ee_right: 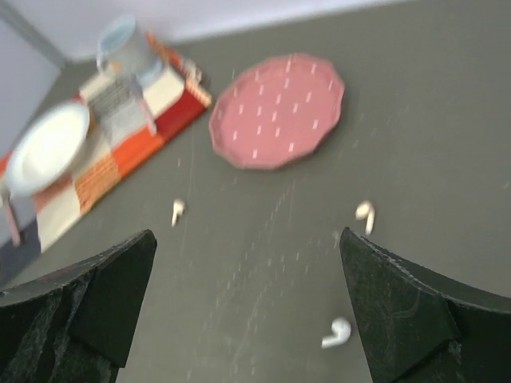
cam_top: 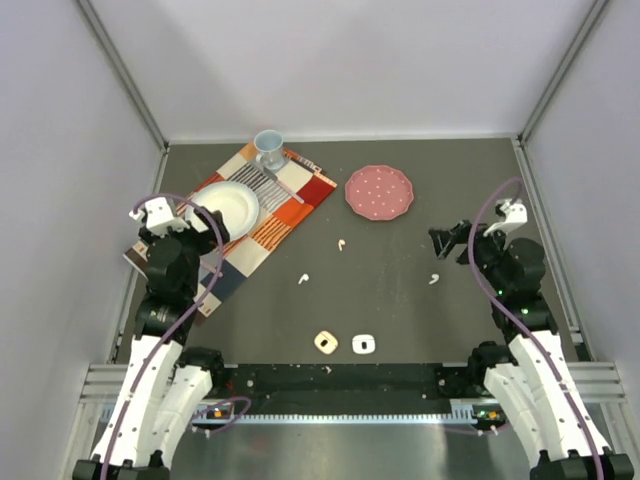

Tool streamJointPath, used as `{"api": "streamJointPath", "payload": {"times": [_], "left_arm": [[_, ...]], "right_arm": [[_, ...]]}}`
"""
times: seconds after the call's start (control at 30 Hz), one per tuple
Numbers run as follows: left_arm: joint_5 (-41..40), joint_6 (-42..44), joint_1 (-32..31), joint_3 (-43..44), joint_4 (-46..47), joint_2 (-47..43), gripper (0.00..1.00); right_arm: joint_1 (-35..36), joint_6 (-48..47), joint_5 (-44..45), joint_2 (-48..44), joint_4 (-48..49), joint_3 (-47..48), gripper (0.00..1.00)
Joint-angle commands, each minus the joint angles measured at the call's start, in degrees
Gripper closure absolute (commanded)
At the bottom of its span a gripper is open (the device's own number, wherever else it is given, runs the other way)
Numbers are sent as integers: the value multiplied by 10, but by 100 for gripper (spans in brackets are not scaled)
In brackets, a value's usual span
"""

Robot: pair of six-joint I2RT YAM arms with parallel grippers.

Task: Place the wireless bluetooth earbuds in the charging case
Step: Pick up the charging case from the corner of the board.

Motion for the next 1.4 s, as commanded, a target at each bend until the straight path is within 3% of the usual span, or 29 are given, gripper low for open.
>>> {"api": "streamJointPath", "payload": {"times": [0.0, 0.13, 0.27, 0.33, 0.47, 0.53, 0.7, 0.83, 0.93, 1.23, 1.37], "left_arm": [[22, 12, 0, 33, -125, -41, 1], [131, 87, 0, -18, -133, -106, 1], [129, 78, 0, -43, -136, -136, 1], [126, 87, 0, -45, -138, -134, 1], [155, 98, -1, -43, -133, -114, 1], [186, 100, -1, -41, -131, -98, 1], [223, 105, 0, -41, -129, -82, 1], [220, 108, 0, -45, -126, -91, 1], [223, 108, 0, -50, -120, -98, 1], [223, 105, 0, -54, -118, -101, 1], [223, 103, -1, -56, -118, -101, 1]], "right_arm": [[10, -37, -80, 5, -108, 34, 1], [16, -68, -80, 25, -163, 59, 1], [76, -72, -26, 96, -227, 104, 1], [145, -95, 3, 131, -253, 129, 1], [299, -192, 157, 202, -283, 165, 1], [332, -232, 142, 211, -286, 169, 1], [333, -321, 44, 202, -297, 159, 1], [334, -394, 86, 171, -307, 136, 1], [334, -464, 48, 127, -323, 123, 1], [334, -520, 56, 61, -354, 87, 1], [334, -525, -59, 80, -394, 94, 1]]}}
